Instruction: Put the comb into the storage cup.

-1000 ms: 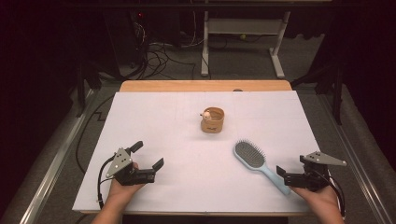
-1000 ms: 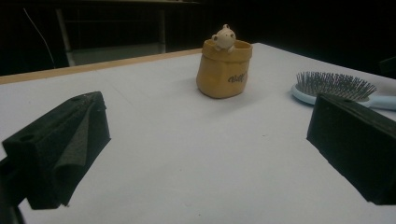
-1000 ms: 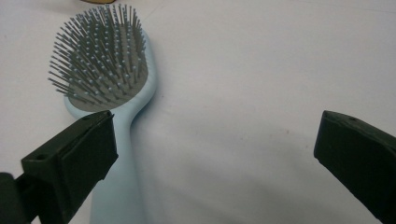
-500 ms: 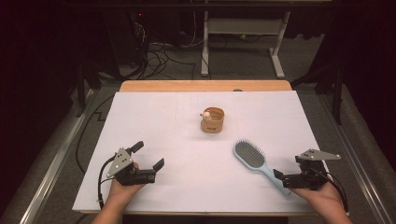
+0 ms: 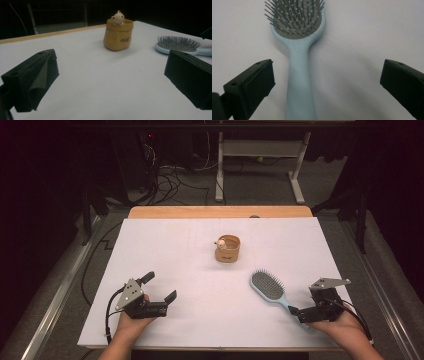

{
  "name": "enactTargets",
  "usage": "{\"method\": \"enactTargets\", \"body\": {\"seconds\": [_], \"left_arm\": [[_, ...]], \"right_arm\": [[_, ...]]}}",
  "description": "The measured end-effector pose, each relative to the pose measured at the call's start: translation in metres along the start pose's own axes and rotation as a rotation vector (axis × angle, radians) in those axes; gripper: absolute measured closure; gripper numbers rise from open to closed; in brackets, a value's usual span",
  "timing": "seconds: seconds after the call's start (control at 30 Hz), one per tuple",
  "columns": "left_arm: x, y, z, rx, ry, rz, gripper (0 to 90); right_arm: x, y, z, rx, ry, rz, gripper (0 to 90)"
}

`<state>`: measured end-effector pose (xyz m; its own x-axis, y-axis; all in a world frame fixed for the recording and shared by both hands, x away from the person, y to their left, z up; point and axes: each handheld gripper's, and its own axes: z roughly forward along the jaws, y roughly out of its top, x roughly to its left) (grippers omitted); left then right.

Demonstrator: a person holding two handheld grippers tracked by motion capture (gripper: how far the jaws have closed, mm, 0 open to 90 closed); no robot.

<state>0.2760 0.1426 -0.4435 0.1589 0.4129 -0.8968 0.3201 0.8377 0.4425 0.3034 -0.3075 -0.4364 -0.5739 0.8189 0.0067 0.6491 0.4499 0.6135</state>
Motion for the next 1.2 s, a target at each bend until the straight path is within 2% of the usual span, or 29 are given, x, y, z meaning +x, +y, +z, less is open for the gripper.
{"method": "enactTargets", "body": {"seconds": [0.37,0.43,0.53,1.2], "left_arm": [[0.0,-0.001,0.0,0.005,-0.001,0.003,0.3],[0.001,-0.001,0.001,0.003,-0.002,0.018,0.3],[0.0,-0.001,0.002,0.004,0.001,0.008,0.3],[0.0,-0.001,0.001,0.008,-0.003,0.008,0.3]], "right_arm": [[0.006,0.009,0.01,0.084,0.037,-0.058,0.2],[0.007,0.011,0.011,0.097,0.041,-0.063,0.2],[0.007,0.015,0.013,0.103,0.044,-0.07,0.2],[0.017,0.057,0.023,0.115,0.066,-0.119,0.2]]}}
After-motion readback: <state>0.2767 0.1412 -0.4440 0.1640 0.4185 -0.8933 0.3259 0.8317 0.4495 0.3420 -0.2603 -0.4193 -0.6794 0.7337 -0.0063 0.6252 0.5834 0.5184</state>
